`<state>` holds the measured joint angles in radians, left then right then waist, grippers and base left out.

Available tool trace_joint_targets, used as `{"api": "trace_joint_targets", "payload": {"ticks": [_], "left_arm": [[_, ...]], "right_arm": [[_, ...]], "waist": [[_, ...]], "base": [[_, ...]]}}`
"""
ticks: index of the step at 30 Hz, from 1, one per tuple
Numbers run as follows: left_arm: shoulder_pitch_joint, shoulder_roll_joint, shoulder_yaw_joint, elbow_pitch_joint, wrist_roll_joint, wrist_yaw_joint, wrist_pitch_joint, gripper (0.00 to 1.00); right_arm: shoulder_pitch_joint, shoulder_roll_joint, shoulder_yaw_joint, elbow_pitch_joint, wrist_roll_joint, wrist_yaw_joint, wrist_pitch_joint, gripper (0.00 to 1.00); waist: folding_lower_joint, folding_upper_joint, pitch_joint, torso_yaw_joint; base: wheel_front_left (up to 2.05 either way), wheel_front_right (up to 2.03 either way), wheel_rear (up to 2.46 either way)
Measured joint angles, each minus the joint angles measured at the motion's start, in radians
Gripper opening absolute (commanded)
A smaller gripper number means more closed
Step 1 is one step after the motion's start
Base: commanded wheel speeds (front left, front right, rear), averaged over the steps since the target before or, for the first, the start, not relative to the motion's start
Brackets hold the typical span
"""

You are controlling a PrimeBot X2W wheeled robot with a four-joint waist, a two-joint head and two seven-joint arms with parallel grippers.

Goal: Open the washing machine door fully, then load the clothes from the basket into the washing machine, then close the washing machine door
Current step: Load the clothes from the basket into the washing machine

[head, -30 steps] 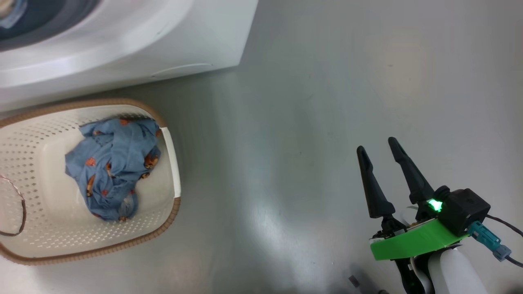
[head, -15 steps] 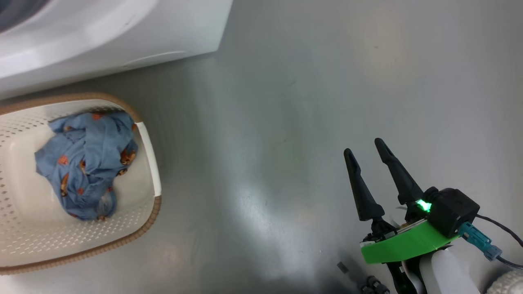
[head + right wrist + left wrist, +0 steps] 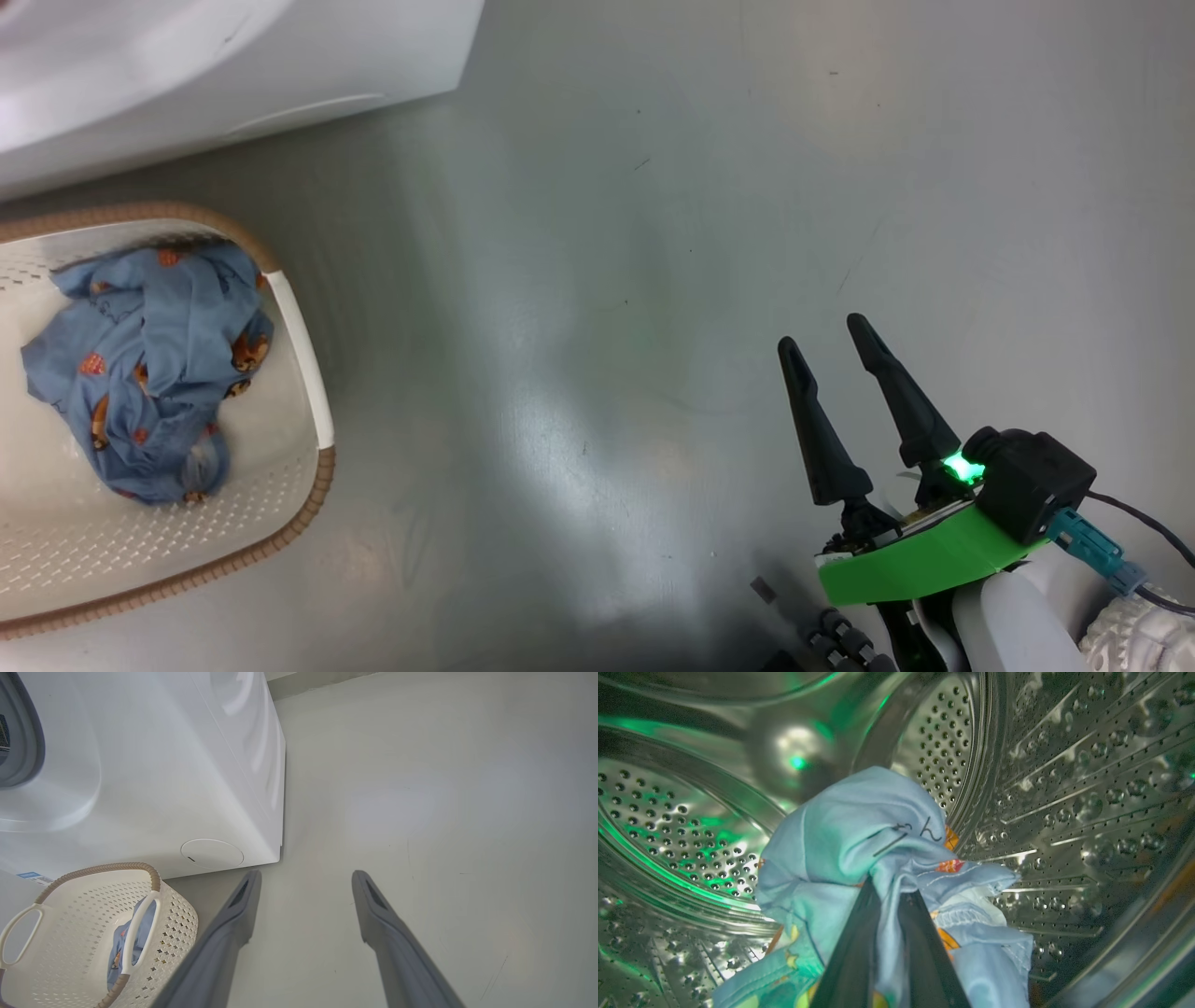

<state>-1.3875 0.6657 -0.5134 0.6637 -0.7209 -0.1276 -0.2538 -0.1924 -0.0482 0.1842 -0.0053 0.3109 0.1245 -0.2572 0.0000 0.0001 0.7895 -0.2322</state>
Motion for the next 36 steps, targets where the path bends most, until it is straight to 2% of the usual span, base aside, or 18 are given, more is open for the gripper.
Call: {"api": "trace_joint_targets", "payload": {"ticks": [8, 9, 10, 22, 36], "left_arm": [[0.022, -0.005, 0.087, -0.038, 0.052, 0.000, -0.003, 0.00], [0.032, -0.006, 0.089, -0.038, 0.053, 0.000, -0.003, 0.46], [0.040, -0.007, 0.089, -0.029, 0.053, 0.000, -0.003, 1.00], [0.072, -0.051, 0.049, 0.049, 0.039, 0.000, -0.003, 1.00], [0.225, -0.129, 0.117, 0.033, 0.040, 0.000, -0.004, 1.00]], "right_arm": [[-0.001, 0.000, 0.004, 0.001, 0.000, 0.000, 0.000, 1.00], [-0.001, 0.000, 0.004, 0.001, 0.000, 0.000, 0.000, 1.00], [-0.001, 0.000, 0.004, 0.002, 0.000, 0.000, 0.000, 1.00], [-0.023, 0.000, -0.001, 0.013, 0.000, 0.000, 0.000, 1.00], [-0.039, -0.001, -0.035, 0.054, -0.006, 0.000, 0.000, 1.00]], "waist": [[0.0000, 0.0000, 0.002, 0.000], [0.0000, 0.0000, 0.003, 0.000], [0.0000, 0.0000, 0.002, 0.000], [0.0000, 0.0000, -0.032, 0.019], [0.0000, 0.0000, -0.129, 0.073]], "base": [[0.00, 0.00, 0.00], [0.00, 0.00, 0.00], [0.00, 0.00, 0.00], [0.00, 0.00, 0.00], [0.00, 0.00, 0.00]]}}
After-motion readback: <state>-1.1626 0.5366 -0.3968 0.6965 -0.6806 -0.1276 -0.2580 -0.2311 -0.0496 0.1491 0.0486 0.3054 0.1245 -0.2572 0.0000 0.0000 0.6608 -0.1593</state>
